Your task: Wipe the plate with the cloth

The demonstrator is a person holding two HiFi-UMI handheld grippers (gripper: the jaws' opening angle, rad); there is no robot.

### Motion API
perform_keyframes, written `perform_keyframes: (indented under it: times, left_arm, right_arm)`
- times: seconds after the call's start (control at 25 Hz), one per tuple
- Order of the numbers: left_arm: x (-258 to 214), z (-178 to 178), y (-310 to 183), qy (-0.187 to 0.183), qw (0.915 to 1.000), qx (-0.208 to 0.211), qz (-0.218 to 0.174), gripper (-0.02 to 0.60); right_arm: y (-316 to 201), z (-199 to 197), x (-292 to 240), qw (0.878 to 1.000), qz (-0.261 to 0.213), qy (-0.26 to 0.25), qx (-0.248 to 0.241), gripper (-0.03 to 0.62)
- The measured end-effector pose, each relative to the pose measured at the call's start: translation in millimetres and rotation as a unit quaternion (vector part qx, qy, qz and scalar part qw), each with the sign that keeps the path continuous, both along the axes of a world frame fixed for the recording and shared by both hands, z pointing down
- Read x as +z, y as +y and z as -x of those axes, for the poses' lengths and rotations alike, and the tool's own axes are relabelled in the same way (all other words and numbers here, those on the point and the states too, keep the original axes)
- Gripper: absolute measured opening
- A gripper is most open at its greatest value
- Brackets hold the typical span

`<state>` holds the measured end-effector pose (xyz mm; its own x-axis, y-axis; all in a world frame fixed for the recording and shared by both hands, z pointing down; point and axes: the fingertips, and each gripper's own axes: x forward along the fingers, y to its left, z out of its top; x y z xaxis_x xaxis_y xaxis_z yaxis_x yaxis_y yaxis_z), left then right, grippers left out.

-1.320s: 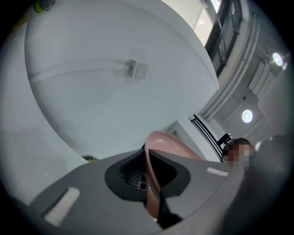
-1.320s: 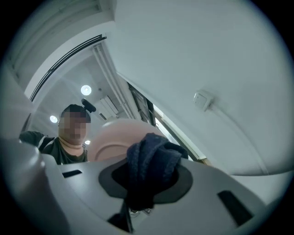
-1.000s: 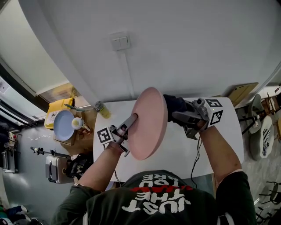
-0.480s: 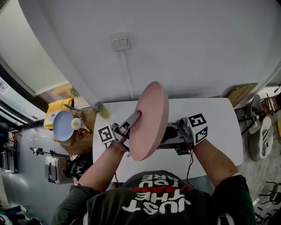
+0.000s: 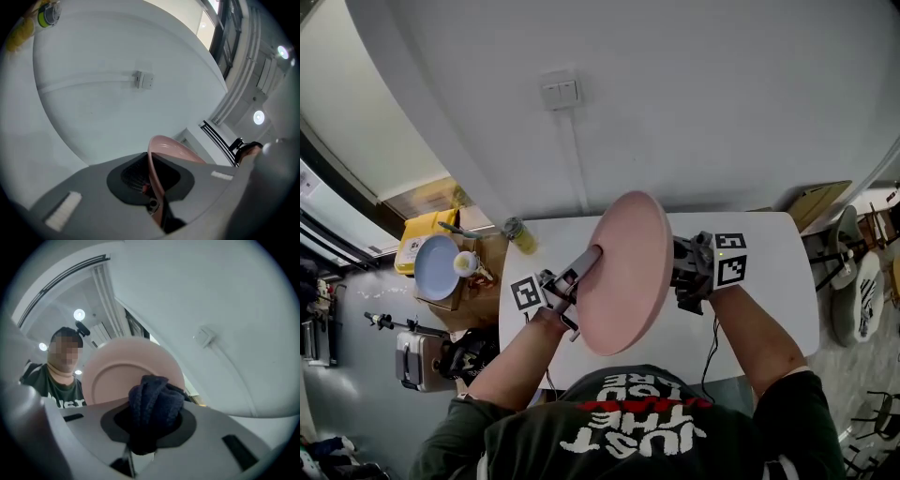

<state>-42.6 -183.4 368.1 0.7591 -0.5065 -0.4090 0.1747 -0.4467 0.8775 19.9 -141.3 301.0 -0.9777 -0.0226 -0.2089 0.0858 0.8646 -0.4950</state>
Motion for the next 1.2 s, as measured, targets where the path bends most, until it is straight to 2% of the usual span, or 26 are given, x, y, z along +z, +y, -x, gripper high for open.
perform_keyframes:
  times: [0.16,0.4,0.68,0.8,1.0,1.2]
  left_arm:
    - [10.0,3.6,-4.3,-0.009,0.9999,-0.008,0.004,0.018]
    - [22.7,22.4,-21.5,-0.035,0.9985,-0.041,0.009,0.018]
    - [11.2,22.3,-27.6,-0.021,0.9986,-0.048,0.004,0.018]
    - [4.6,13.8,-23.8,-0.014,0.9993,-0.036,0.001,0.018]
    - [-6.9,-7.1,-6.0,-0.006,0.9999,0.008,-0.009,0.018]
    - [-3.6,-15.7,6.7,-0.017,0.999,0.041,-0.01,0.018]
  right_arm:
    - [0.5,-11.0,-29.2,0.999,-0.032,-0.018,-0.005,0.074]
    - [18.3,-22.9,-61.6,0.997,-0.053,-0.061,-0.016,0.074]
    - [71.2,8.4,-32.8,0.992,-0.057,-0.016,-0.111,0.074]
    - [76.8,26.5,-5.8,0.991,-0.05,0.024,-0.125,0.074]
    - [51.3,34.0,31.9,0.993,-0.035,0.08,-0.082,0.074]
    - [16.1,10.1,23.8,0.997,-0.027,0.063,-0.019,0.074]
